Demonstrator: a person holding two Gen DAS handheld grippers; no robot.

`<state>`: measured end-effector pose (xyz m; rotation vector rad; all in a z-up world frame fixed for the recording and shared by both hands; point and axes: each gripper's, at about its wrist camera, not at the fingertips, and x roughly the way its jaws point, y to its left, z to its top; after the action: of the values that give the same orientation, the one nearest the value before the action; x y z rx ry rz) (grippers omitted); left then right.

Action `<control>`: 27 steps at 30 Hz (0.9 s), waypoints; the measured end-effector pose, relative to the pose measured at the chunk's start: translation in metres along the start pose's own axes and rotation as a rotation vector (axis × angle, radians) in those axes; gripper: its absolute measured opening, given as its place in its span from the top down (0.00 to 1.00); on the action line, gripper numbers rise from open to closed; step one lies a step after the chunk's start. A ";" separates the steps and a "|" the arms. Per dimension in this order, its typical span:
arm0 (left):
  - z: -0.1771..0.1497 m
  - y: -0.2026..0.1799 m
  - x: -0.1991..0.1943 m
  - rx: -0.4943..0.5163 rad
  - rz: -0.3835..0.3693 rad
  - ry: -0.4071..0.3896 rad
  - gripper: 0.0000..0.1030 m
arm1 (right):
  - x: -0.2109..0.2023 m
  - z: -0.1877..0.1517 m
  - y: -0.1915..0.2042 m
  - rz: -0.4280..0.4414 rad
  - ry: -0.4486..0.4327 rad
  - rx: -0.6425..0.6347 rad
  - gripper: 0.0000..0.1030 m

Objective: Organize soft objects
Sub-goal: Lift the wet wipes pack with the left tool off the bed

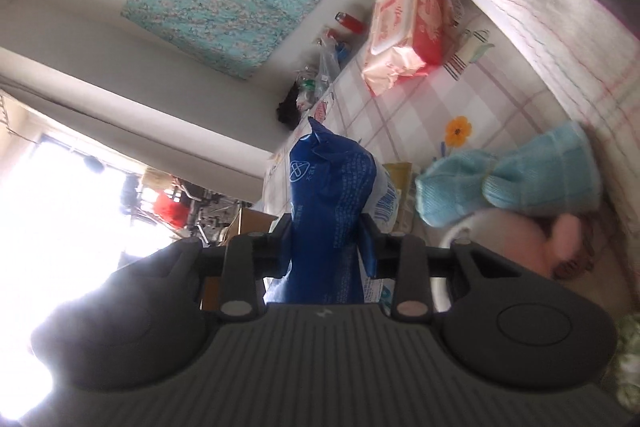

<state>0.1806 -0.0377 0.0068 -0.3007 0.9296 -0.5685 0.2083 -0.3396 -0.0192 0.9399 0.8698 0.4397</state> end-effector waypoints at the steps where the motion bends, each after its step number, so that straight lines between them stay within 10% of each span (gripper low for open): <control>1: -0.001 -0.001 0.004 0.000 0.000 0.011 0.54 | -0.002 0.000 -0.007 -0.016 0.001 0.015 0.69; 27: 0.015 -0.021 0.078 0.005 -0.014 0.090 0.29 | -0.021 0.005 -0.050 -0.134 0.006 -0.043 0.66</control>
<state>0.2223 -0.0999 -0.0261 -0.2788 1.0134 -0.6016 0.1982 -0.3835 -0.0500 0.8355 0.9189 0.3447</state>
